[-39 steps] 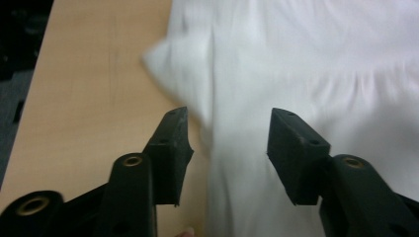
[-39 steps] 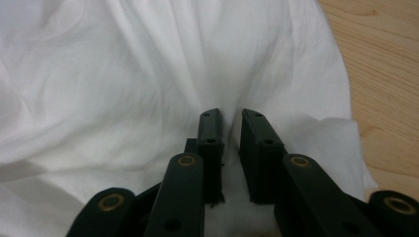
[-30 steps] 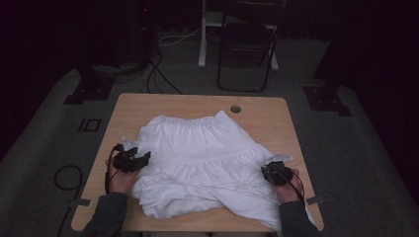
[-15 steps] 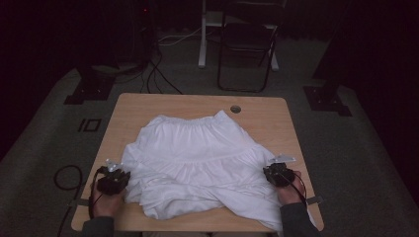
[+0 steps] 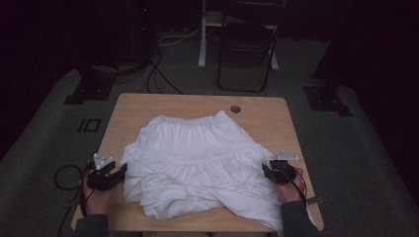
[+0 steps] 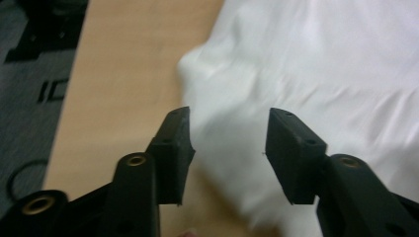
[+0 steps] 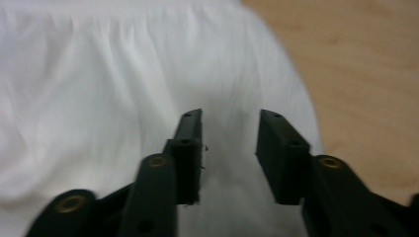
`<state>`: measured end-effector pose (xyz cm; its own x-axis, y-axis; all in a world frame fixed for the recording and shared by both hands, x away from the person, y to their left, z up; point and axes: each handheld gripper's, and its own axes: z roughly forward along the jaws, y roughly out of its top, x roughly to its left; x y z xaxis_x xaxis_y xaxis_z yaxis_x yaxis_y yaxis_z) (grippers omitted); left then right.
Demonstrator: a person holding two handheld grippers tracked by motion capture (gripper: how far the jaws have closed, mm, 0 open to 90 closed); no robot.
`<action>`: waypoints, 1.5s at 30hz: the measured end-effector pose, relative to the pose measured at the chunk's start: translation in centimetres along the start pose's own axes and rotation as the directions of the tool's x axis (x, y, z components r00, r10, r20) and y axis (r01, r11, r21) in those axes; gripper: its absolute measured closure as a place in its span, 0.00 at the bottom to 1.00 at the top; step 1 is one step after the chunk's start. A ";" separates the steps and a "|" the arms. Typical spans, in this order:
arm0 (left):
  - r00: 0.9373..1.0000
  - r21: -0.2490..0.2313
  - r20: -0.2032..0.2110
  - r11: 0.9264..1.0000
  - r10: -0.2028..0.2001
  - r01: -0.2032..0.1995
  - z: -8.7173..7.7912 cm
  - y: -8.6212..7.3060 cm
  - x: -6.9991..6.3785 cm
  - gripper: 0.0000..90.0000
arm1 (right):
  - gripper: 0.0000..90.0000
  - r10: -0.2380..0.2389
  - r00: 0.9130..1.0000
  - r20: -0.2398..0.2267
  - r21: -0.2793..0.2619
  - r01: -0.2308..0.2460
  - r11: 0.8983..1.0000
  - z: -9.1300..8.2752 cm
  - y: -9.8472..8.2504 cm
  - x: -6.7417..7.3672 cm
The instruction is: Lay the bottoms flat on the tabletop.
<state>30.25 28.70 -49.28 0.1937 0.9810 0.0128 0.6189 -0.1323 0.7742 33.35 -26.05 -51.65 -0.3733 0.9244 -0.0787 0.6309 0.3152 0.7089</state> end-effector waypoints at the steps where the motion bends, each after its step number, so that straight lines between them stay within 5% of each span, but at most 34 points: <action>1: 1.000 0.000 0.012 1.000 0.012 -0.012 0.6 0.6 -0.3 0.56 | 0.62 -0.001 1.000 -0.002 -0.014 0.001 1.000 0.0 0.5 0.0; 7: 0.995 0.054 0.079 0.997 0.053 -0.057 5.1 2.2 -2.3 0.50 | 0.50 -0.020 1.000 -0.017 -0.009 0.019 1.000 1.6 3.2 0.6; 13: 0.994 0.138 0.087 0.987 0.072 -0.083 7.9 1.0 -3.5 0.51 | 0.47 -0.025 0.999 -0.033 0.070 0.028 0.997 5.1 4.1 0.4; 14: 0.994 0.115 0.087 0.990 0.069 -0.079 7.9 0.8 -3.5 0.50 | 0.48 -0.022 0.999 -0.037 0.084 0.025 0.996 5.4 3.9 0.3; 24: 0.991 0.070 0.104 0.994 0.081 -0.089 6.0 -1.4 -4.7 0.51 | 0.57 -0.035 0.999 -0.028 0.077 0.037 0.996 3.7 1.5 1.3; 45: 0.981 0.118 0.153 0.983 0.122 -0.141 -1.0 -6.7 -7.8 0.51 | 0.58 -0.018 0.999 -0.035 0.036 0.019 0.999 -4.6 -7.1 4.0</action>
<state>23.81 22.06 -53.91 0.3818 0.9242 0.0101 0.6713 -0.2849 0.6843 24.25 -25.58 -53.77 -0.4079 0.9106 -0.0667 0.6482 0.3402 0.6813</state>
